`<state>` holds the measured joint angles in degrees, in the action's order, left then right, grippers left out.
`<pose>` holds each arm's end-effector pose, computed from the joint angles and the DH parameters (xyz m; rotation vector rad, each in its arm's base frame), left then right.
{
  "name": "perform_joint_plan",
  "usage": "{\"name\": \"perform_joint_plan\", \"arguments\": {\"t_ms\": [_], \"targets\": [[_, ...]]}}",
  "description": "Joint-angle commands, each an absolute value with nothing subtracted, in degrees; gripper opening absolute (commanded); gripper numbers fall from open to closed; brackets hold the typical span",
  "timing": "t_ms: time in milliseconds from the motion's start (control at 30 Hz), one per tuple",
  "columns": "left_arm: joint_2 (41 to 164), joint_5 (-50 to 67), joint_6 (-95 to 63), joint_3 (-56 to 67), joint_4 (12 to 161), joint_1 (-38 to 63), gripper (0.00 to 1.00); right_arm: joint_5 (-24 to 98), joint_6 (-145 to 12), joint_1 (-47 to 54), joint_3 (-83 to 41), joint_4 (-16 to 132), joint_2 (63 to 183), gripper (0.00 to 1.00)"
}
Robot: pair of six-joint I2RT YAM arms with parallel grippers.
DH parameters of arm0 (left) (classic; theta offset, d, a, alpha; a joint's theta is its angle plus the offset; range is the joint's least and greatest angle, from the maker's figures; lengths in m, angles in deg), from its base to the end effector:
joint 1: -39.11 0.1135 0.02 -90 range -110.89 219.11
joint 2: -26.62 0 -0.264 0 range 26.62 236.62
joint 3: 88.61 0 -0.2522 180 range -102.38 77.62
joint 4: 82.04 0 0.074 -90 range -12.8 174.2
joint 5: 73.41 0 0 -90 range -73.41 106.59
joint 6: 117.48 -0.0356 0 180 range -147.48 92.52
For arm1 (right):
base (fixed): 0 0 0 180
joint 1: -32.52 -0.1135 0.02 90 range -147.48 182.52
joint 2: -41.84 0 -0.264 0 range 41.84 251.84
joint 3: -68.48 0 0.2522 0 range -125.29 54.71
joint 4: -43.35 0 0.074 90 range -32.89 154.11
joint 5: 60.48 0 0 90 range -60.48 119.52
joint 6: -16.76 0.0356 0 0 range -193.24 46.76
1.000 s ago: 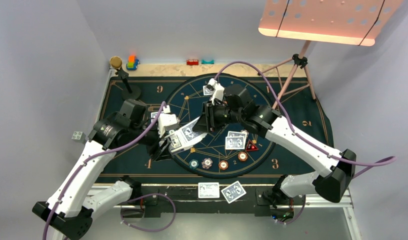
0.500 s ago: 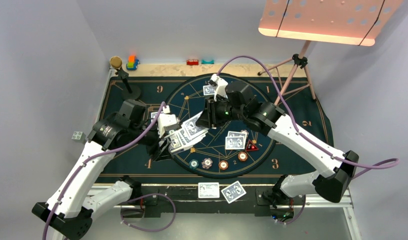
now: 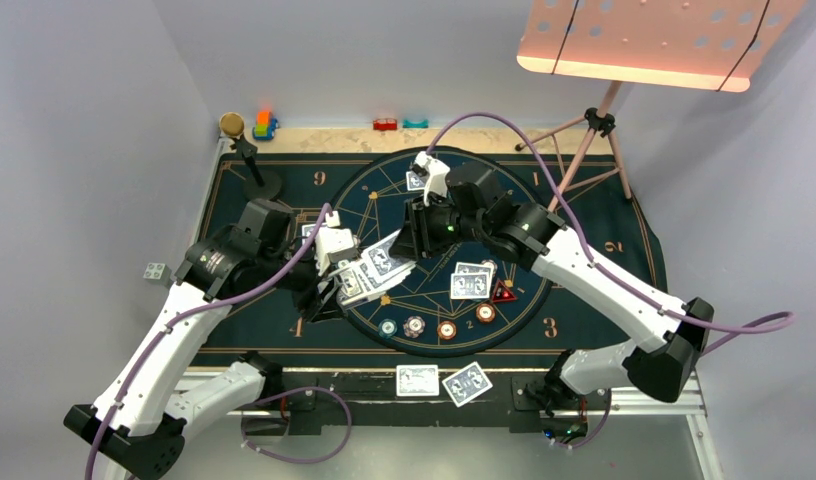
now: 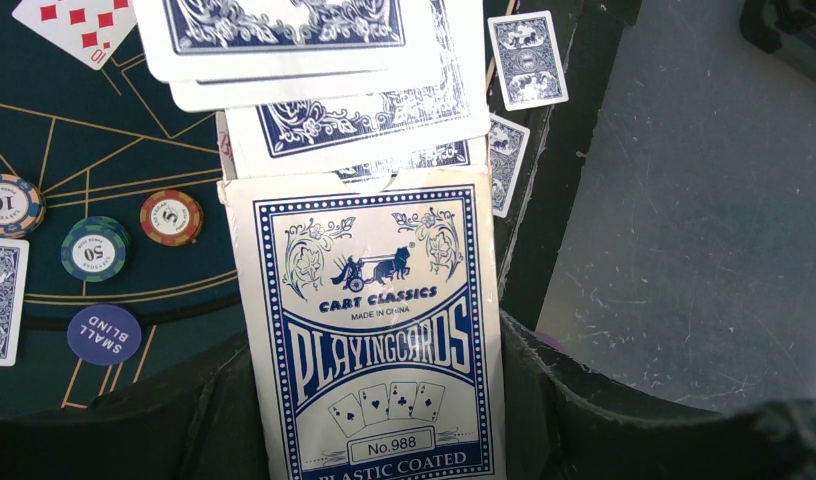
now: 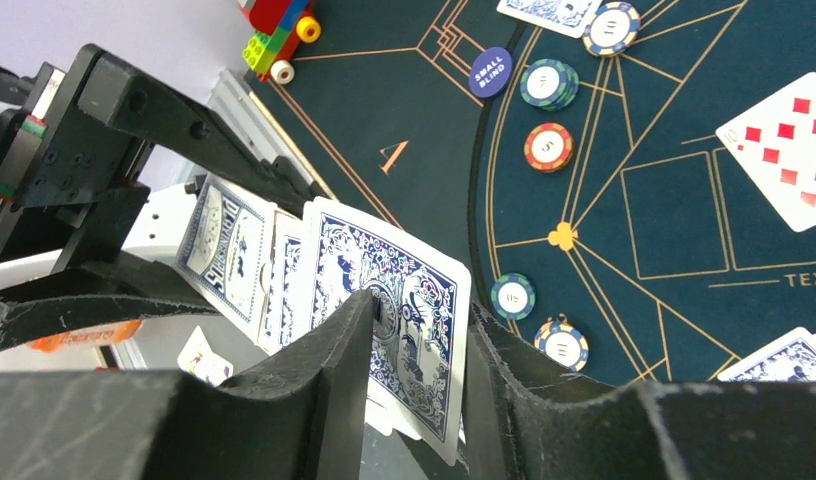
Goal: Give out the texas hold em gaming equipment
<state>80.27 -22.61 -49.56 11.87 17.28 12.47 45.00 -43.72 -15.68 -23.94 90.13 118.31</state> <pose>0.1231 -0.0869 0.3531 1.2459 2.0899 -0.8907 0.1887 0.2253 0.3840 -0.5434 2.2201 1.0529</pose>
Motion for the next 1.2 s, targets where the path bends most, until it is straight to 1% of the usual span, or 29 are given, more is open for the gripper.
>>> {"name": "perform_joint_plan", "arguments": {"t_ms": [0, 500, 600, 733, 800, 1167], "targets": [[79.55, -24.71, -50.11, 10.83, 19.10, 12.76, 0.00, 47.36, -45.63, -17.17, -27.17, 90.08, 119.19, 0.39], [79.80, -24.97, -50.17, 10.57, 19.20, 12.74, 0.00, 49.01, -44.73, -18.26, -26.58, 90.89, 118.58, 0.40], [79.90, -25.07, -50.20, 10.49, 19.20, 12.76, 0.00, 47.58, -44.89, -18.24, -26.76, 92.10, 118.35, 0.44], [79.77, -25.07, -50.07, 10.48, 19.15, 12.77, 0.00, 45.75, -45.33, -18.19, -27.66, 93.91, 118.04, 0.53], [79.72, -24.99, -50.11, 10.48, 19.16, 12.76, 0.00, 45.43, -45.58, -18.23, -28.21, 94.52, 117.73, 0.55], [79.67, -25.07, -50.06, 10.48, 19.21, 12.74, 0.00, 44.25, -45.92, -18.25, -27.91, 96.31, 115.48, 0.60]]}}
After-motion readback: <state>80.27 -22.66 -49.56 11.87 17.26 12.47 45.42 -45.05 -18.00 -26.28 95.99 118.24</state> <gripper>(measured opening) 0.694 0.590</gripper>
